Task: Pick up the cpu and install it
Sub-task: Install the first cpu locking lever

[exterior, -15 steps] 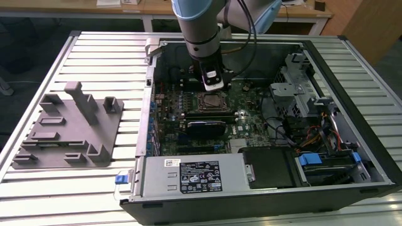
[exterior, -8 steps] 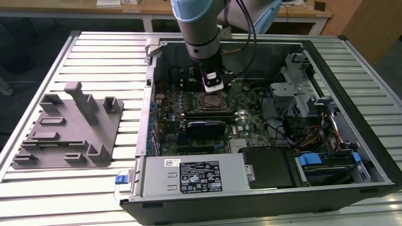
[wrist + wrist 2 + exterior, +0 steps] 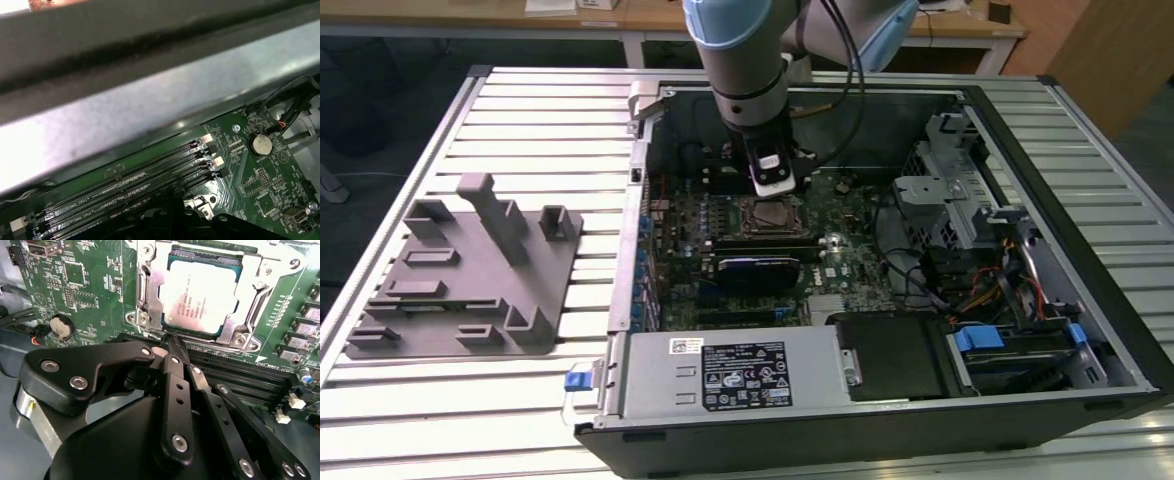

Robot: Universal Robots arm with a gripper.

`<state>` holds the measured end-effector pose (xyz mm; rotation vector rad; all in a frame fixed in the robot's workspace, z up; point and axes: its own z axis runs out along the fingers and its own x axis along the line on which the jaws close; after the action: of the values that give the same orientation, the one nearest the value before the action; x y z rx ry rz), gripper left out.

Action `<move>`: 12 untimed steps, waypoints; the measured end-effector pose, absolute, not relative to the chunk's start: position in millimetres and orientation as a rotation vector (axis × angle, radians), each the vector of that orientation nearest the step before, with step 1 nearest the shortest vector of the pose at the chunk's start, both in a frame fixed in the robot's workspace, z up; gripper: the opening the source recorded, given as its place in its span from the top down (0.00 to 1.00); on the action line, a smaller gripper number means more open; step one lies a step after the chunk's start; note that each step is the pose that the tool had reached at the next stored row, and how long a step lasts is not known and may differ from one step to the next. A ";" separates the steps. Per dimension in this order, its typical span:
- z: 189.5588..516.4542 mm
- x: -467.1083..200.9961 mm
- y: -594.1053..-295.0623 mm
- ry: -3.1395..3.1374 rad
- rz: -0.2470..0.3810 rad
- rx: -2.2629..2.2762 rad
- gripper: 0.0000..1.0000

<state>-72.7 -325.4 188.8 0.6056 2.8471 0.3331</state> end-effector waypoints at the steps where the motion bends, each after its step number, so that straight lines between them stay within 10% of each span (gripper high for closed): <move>1: 189.7 -72.7 -325.4 2.847 0.333 0.606 0.89; 12: 214.0 -72.7 -325.4 2.847 0.333 0.606 0.89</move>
<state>-72.7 -325.4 214.0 0.6057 2.8474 0.3326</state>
